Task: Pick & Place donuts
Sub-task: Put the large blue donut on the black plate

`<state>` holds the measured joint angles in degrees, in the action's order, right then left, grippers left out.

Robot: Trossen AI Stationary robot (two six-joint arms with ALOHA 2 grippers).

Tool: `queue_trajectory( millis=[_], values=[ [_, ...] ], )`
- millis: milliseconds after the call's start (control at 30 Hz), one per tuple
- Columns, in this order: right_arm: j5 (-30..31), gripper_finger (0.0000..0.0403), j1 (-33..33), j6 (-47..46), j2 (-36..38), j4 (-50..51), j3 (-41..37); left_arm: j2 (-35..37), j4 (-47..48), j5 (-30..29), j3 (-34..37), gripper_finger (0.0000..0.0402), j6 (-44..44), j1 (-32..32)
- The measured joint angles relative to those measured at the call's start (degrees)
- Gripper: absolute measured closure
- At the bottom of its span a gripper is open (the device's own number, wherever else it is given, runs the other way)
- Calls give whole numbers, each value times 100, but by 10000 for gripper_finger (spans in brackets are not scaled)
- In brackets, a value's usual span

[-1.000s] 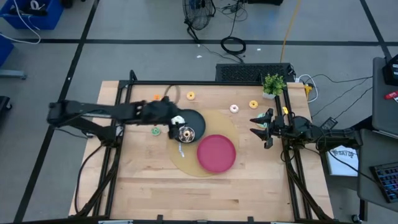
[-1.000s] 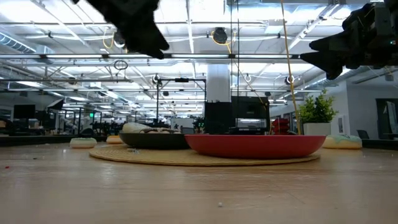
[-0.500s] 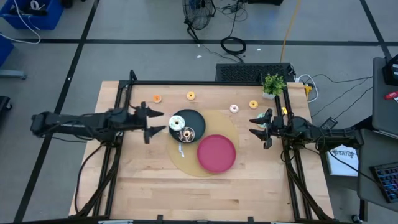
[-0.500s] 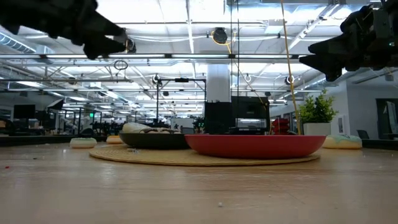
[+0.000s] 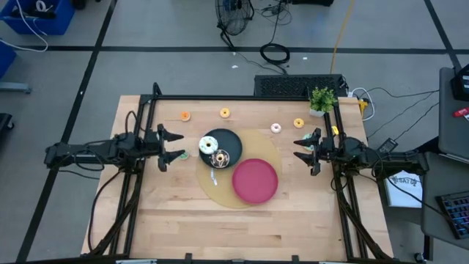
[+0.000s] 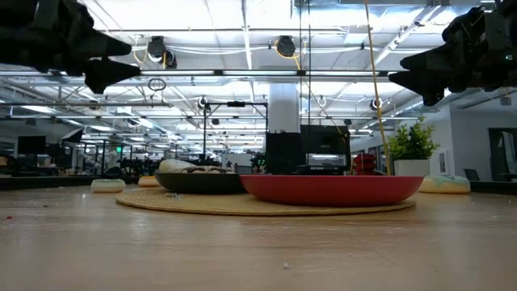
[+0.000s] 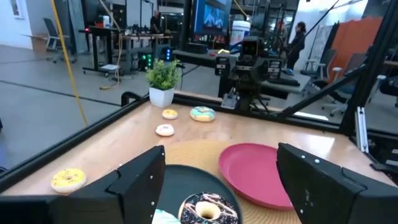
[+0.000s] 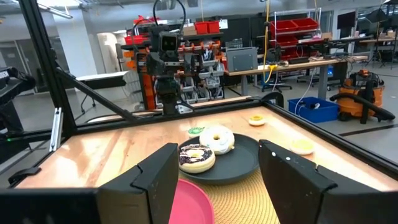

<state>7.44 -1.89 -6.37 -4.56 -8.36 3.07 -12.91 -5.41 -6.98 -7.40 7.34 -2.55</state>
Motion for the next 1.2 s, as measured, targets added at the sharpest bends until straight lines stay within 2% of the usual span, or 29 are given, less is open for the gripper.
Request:
queue_trajectory(
  millis=[333, 500, 733, 1200],
  values=[
    [1, 195, 0, 0, 0, -2, 0, 110, -560, 117, 568, 92, 65, 0],
    [1, 195, 0, 0, 0, -2, 0, 110, -555, 462, 610, 96, 69, 0],
    [1, 195, 0, 0, 0, -2, 0, 110, -396, 396, 612, 87, 52, -73],
    [0, 195, 0, 0, 0, 0, 0, 50, -251, 396, 612, 99, 198, -131]
  ],
)
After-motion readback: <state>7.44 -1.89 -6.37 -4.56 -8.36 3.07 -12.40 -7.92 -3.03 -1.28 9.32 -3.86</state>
